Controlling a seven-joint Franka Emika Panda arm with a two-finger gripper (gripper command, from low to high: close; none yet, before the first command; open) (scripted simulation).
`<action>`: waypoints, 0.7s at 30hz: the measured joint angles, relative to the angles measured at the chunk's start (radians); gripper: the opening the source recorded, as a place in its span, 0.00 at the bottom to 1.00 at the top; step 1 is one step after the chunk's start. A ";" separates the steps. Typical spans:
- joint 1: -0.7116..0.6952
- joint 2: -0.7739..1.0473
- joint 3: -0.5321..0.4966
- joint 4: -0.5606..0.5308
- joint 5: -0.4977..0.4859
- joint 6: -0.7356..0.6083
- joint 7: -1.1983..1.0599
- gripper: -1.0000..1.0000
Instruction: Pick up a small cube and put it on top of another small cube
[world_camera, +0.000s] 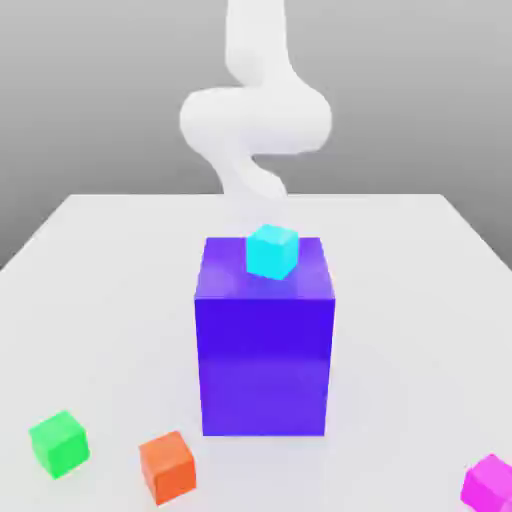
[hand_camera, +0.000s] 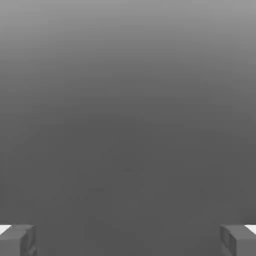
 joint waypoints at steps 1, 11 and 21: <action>0.012 0.040 0.006 0.004 -0.019 0.008 -0.039 0.50; 0.119 0.409 0.045 0.036 -0.156 0.084 -0.427 0.50; 0.218 0.764 0.090 0.064 -0.188 0.174 -0.885 0.50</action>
